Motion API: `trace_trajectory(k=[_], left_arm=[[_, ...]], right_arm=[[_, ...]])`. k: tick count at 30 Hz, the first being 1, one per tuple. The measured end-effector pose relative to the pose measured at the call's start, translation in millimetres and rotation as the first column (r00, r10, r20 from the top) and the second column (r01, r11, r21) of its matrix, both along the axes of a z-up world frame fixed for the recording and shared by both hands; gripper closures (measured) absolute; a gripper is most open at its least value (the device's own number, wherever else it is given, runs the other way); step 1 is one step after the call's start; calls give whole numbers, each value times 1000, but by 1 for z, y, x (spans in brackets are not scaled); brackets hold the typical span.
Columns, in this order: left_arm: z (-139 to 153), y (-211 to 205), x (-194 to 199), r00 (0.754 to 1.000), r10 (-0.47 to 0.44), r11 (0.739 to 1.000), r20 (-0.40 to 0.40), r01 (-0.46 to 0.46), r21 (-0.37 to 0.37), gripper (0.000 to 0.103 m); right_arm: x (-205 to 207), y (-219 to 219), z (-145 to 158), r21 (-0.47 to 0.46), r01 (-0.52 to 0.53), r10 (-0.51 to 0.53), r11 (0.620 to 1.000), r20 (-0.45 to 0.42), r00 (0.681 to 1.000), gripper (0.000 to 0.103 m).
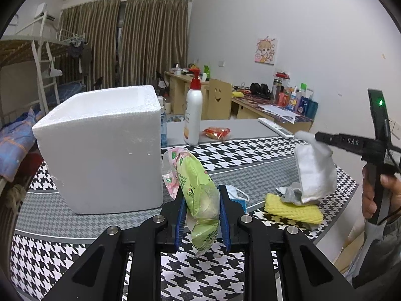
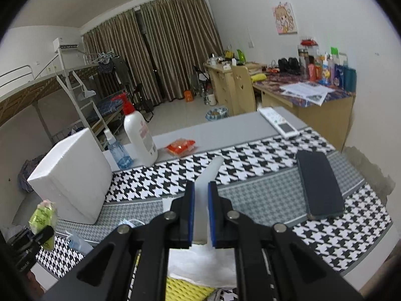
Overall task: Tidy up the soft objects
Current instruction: 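Lift the snack bag with the left tool while the right tool lifts the tube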
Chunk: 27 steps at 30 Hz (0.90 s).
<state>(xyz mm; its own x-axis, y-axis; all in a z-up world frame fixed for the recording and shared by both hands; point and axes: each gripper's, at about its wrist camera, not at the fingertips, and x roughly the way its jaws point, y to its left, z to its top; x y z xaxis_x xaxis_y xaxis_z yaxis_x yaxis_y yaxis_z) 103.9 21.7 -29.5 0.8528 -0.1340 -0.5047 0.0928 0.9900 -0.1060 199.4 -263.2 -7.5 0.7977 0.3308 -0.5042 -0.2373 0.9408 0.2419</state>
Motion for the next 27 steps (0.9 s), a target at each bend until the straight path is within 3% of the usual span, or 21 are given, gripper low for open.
trace_trajectory(k=[6, 9, 11, 16, 23, 27], left_arm=[[1, 3, 0, 1000, 4, 1000, 6, -4, -9, 78], [0, 2, -1, 1000, -1, 1000, 3, 1, -10, 78], [0, 2, 0, 1000, -3, 1000, 1, 3, -9, 78], [1, 2, 0, 1000, 0, 1000, 5, 0, -3, 78], [1, 2, 1, 1000, 4, 1000, 3, -4, -3, 78], [-1, 1, 3, 1000, 0, 1000, -4, 0, -2, 78]], right_arm=[[-8, 0, 13, 24, -50, 49, 998, 34, 998, 90], [-9, 7, 9, -39, -35, 37, 999, 39, 999, 90], [-5, 7, 0, -18, -47, 47, 999, 4, 999, 97], [-6, 9, -2, -17, -48, 48, 999, 7, 999, 97], [-9, 26, -19, -139, -94, 89, 986, -37, 995, 97], [-9, 32, -38, -164, -130, 116, 978, -93, 989, 96]])
